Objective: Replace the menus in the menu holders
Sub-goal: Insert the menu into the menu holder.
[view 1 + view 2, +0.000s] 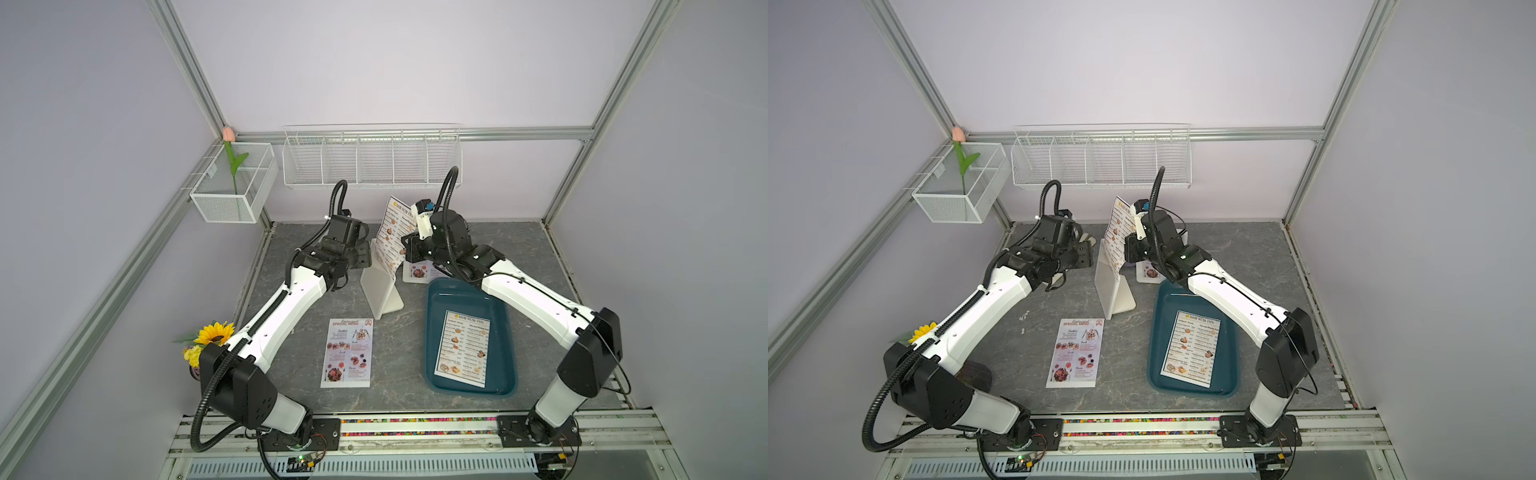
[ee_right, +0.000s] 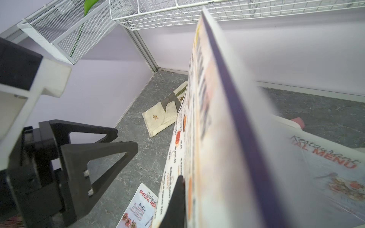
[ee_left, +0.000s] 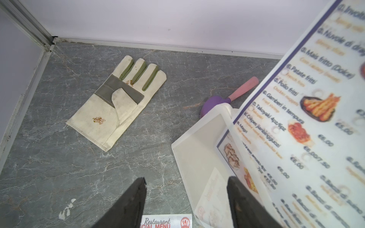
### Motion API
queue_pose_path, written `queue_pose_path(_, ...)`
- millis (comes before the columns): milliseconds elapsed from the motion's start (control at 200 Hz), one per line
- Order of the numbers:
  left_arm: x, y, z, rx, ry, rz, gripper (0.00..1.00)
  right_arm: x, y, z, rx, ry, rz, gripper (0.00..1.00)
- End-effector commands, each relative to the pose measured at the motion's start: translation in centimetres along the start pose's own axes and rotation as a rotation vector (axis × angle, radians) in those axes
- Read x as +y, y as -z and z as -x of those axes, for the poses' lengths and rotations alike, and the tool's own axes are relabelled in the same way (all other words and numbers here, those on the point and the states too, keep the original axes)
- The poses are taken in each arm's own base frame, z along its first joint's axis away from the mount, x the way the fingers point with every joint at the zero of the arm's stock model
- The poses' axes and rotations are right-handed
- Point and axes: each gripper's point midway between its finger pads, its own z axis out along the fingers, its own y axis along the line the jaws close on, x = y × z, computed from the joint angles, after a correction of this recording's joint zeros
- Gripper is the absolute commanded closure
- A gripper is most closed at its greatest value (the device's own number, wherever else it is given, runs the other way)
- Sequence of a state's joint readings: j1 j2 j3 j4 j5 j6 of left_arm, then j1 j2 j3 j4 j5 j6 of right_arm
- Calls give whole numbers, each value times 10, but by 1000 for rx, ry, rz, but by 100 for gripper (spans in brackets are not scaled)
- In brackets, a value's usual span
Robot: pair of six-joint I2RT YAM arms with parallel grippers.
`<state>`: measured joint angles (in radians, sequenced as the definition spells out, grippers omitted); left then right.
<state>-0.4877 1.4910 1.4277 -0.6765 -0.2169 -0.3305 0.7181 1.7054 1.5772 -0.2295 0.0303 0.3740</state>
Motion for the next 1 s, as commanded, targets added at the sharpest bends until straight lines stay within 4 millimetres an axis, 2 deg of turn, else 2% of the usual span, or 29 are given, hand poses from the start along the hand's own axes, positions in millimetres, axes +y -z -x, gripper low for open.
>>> queue_pose_path(0,-1,0,11,-40,18,10,32,7,-5,7,-41,30,12,93)
queue_pose_path(215,2,-5,9,-39,40,19,32,10,-3,3,-41,48,-12,93)
queue_pose_path(385,3,-6,5,-33,47,16,32,3,4,1,-69,63,-63,93)
queue_pose_path(620,2,-4,8,-48,68,9,32,-5,8,5,-100,94,-116,93)
queue_pose_path(790,4,-2,7,-55,67,13,32,-1,12,10,-128,120,-119,93)
queue_pose_path(1000,4,0,9,-63,71,9,32,2,3,7,-126,150,-120,93)
